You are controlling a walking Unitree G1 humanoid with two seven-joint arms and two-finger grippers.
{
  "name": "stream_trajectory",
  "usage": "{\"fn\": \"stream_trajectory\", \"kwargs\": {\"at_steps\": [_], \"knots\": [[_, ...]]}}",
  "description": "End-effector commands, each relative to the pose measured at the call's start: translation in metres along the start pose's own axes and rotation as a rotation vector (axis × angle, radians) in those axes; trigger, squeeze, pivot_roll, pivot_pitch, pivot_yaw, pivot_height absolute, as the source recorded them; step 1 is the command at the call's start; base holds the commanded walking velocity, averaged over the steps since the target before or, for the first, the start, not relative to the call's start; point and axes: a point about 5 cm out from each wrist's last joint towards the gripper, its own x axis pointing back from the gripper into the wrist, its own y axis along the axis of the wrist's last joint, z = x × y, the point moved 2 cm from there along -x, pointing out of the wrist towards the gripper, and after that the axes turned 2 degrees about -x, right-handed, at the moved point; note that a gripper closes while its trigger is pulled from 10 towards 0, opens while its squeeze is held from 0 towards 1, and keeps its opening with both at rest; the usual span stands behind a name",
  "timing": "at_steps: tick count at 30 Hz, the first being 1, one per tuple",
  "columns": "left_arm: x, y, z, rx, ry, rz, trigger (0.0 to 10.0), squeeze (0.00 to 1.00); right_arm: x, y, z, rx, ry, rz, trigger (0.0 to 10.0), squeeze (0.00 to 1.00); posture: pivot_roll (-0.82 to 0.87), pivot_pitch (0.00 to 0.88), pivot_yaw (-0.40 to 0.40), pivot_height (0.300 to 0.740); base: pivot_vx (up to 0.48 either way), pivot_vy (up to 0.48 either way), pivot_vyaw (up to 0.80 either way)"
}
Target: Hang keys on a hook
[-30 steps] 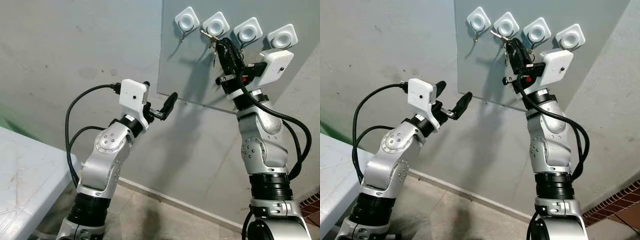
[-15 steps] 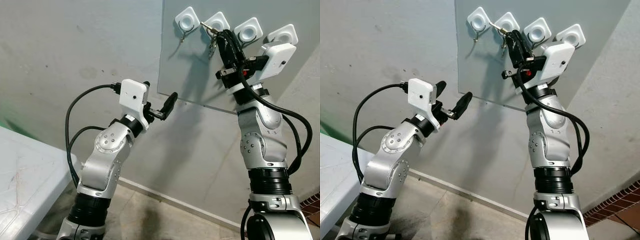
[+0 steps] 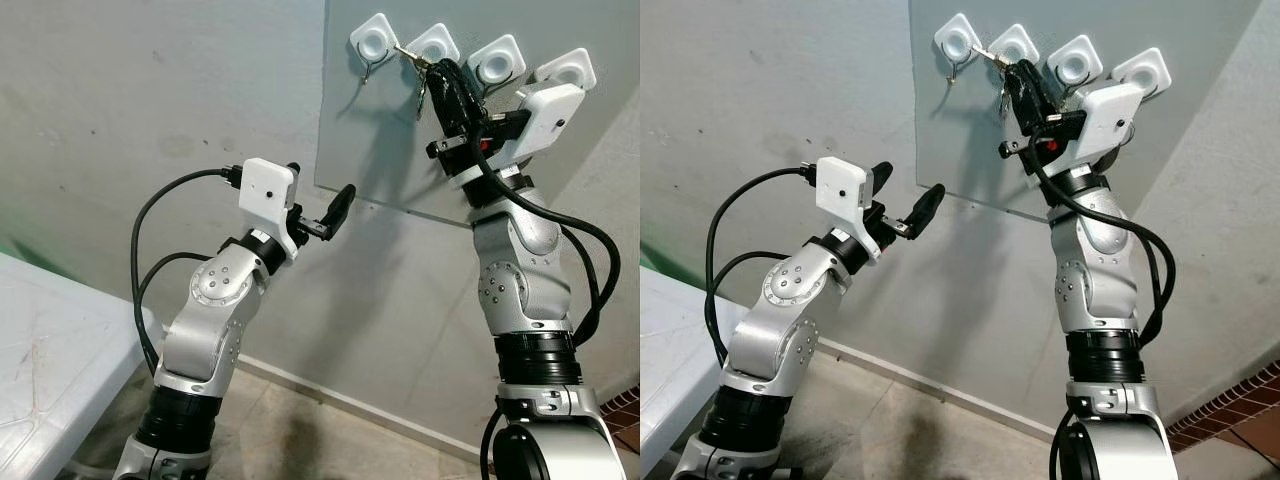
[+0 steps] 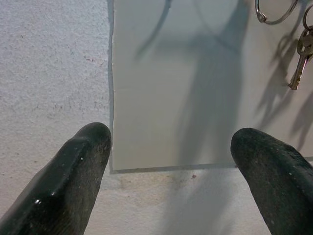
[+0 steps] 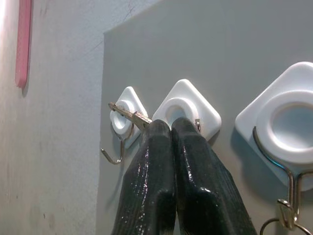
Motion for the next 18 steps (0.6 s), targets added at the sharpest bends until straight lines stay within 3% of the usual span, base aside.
{"fn": "stream_trajectory", "kwargs": {"at_steps": [1,18], "knots": [[-0.0007,0.0063,-0.0016,-0.005,-0.012,-0.019,10.0,0.0,-0.0057,0.0058,0.0026,0.038,0.035,-0.012,10.0,0.0,0.02,0.05,-0.037,0.732,0.0,0.0,0.0],[-0.001,0.0072,-0.0013,0.002,-0.01,-0.022,10.0,0.0,-0.0072,0.0021,0.0057,0.098,0.071,0.016,10.0,0.0,0.02,0.051,-0.037,0.732,0.0,0.0,0.0]]}}
